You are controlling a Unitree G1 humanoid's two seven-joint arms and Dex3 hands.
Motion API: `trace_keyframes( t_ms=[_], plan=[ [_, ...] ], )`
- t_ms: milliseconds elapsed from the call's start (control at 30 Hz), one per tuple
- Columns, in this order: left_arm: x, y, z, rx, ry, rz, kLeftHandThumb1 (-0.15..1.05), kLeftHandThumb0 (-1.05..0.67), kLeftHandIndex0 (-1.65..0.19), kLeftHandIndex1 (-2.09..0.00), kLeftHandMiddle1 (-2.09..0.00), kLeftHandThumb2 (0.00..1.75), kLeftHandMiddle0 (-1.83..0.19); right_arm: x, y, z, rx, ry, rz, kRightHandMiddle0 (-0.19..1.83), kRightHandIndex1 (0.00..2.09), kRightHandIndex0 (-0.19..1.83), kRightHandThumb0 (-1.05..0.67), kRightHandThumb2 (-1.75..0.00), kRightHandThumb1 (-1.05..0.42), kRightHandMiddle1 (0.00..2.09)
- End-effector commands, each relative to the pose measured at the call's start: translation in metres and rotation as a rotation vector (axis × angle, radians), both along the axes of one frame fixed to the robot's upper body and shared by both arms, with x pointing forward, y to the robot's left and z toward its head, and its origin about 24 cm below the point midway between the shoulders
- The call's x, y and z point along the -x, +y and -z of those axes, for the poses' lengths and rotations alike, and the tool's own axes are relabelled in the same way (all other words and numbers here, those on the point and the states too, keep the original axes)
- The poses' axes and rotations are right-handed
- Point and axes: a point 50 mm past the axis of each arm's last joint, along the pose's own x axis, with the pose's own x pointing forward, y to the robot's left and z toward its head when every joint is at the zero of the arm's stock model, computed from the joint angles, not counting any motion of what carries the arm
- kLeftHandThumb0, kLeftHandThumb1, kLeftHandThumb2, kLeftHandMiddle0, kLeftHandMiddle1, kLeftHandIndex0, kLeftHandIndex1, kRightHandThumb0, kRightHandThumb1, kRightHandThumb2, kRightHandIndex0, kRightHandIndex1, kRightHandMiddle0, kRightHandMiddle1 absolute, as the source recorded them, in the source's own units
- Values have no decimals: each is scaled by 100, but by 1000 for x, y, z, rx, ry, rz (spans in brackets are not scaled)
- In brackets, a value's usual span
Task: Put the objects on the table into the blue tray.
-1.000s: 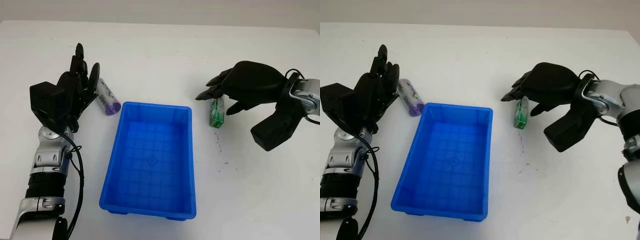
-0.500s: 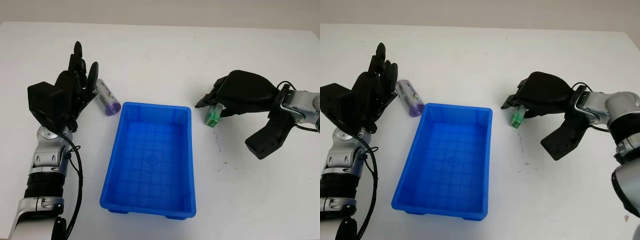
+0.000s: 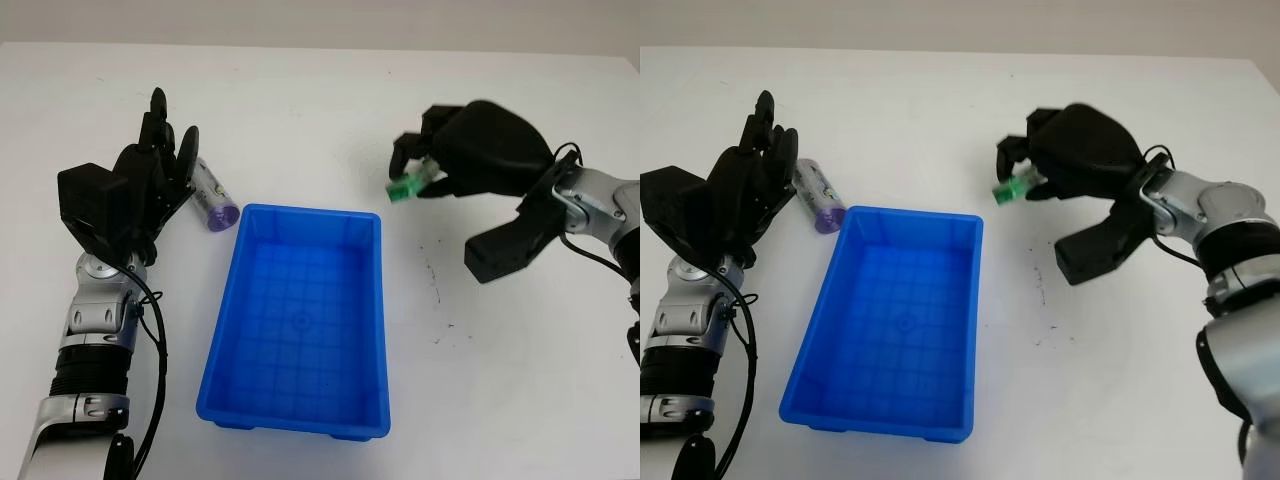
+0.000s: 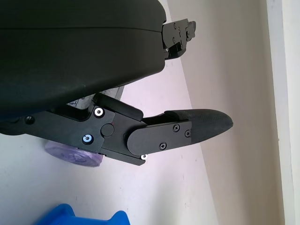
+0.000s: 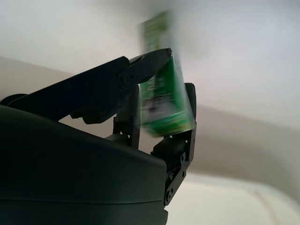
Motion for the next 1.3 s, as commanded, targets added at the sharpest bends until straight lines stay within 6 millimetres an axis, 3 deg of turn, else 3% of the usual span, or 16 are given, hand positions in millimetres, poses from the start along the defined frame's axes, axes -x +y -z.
trace_keyframes(
  t_ms=[0, 267, 367, 567, 867, 967, 1033, 1133, 1267],
  plan=[
    [0, -2, -5, 6, -21, 3, 105, -74, 19, 0, 0, 55, 19, 0, 12, -21, -101, -59, -57, 52, 131, 57, -18, -6, -86, 121],
    [0, -4, -3, 17, -24, 9, 105, -73, 19, 0, 0, 55, 19, 9, 35, -47, -368, -111, -254, 38, 136, 47, -23, -6, -91, 142],
    [0, -4, -2, 19, -24, 5, 105, -72, 19, 0, 0, 55, 19, 14, 46, -54, -458, -122, -327, 33, 148, 46, -29, -6, -92, 146],
    [0, -4, -2, 23, -26, 1, 105, -72, 19, 0, 0, 55, 19, 33, 72, -61, -633, 51, -548, 22, 150, 35, -28, -6, -98, 158],
    [1, -5, -2, 30, -34, -3, 105, -71, 19, 0, 0, 55, 19, 58, 81, -64, -686, 251, -622, 26, 149, 39, -30, -6, -99, 160],
    [0, -6, -3, 31, -31, -4, 105, -72, 19, 0, 0, 55, 19, 60, 80, -67, -607, 375, -602, 20, 159, 29, -26, -5, -99, 163],
    [0, -6, -2, 33, -27, -4, 105, -71, 19, 0, 0, 56, 19, 59, 76, -67, -558, 463, -566, 9, 147, 16, -30, -5, -94, 149],
    [0, -7, -2, 31, -26, -7, 105, -70, 19, 0, 0, 56, 19, 57, 71, -67, -501, 519, -495, 6, 114, 9, -43, -6, -92, 116],
    [0, -5, -2, 29, -26, -7, 105, -70, 19, 0, 0, 55, 19, 55, 66, -67, -508, 519, -464, 3, 95, 7, -47, -7, -97, 103]
  ],
)
